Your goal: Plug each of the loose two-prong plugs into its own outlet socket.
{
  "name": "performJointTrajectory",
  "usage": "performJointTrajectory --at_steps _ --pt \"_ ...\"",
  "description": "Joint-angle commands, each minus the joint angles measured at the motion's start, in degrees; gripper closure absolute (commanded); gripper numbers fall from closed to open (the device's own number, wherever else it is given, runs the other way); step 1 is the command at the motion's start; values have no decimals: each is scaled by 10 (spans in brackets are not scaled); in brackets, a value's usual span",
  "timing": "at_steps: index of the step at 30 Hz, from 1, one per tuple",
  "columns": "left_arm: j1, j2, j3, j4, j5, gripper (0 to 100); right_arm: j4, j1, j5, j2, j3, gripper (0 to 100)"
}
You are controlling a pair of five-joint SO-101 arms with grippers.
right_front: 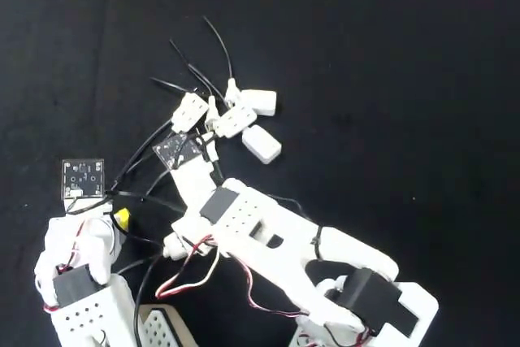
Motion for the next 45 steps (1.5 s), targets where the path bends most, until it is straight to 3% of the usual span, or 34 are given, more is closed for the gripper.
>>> performJointTrajectory --at_steps 1,9,16,23,30,34,38,45 --pt "7 -2 3 -11 -5 726 20 -4 27 6 23 986" --pt "7 -2 3 -11 -5 726 49 127 99 -14 51 986" --pt "7 -2 3 -11 -5 726 51 236 194 -136 131 986" --pt "7 -2 3 -11 -5 726 76 403 276 -245 146 986" --pt "7 -2 3 -11 -5 726 -36 535 363 -291 160 986" --pt "7 -2 3 -11 -5 726 -156 582 368 -291 182 986" --pt "7 -2 3 -11 -5 726 -200 595 365 -291 162 986" --pt "7 -2 3 -11 -5 726 -220 594 248 -187 19 986"
